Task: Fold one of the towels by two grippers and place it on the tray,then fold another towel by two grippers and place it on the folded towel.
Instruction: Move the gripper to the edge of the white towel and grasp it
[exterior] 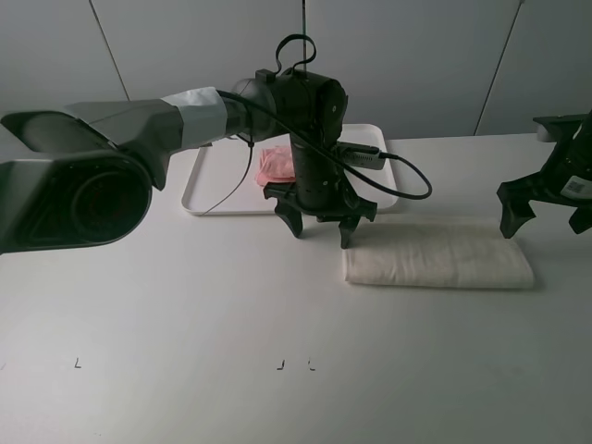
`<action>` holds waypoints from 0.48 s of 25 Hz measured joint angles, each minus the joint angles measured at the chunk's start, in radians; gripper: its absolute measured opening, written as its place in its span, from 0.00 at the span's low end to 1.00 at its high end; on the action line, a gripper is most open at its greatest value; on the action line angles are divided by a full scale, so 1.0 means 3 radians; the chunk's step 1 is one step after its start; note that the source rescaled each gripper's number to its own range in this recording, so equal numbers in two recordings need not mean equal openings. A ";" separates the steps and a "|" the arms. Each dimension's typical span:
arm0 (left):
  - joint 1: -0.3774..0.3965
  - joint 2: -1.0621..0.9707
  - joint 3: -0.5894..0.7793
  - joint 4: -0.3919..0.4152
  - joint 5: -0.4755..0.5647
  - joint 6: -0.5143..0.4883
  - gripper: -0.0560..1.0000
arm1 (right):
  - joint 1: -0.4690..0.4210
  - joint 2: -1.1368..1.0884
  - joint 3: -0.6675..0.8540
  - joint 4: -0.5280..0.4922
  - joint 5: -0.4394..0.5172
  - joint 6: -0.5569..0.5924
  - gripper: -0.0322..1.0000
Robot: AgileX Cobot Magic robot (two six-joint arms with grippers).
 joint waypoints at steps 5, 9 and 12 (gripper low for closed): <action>0.0000 0.0000 0.0000 0.0000 0.0000 0.0000 0.93 | 0.0000 0.0011 -0.0007 0.0000 0.0004 0.0000 0.95; 0.0000 0.0000 0.0000 0.0000 0.0000 0.0000 0.93 | 0.0000 0.0165 -0.0072 0.0026 0.0081 0.0026 0.91; 0.0000 0.0000 0.0000 0.0000 0.0000 0.0000 0.93 | 0.0000 0.0255 -0.0072 0.0133 0.0081 0.0026 0.90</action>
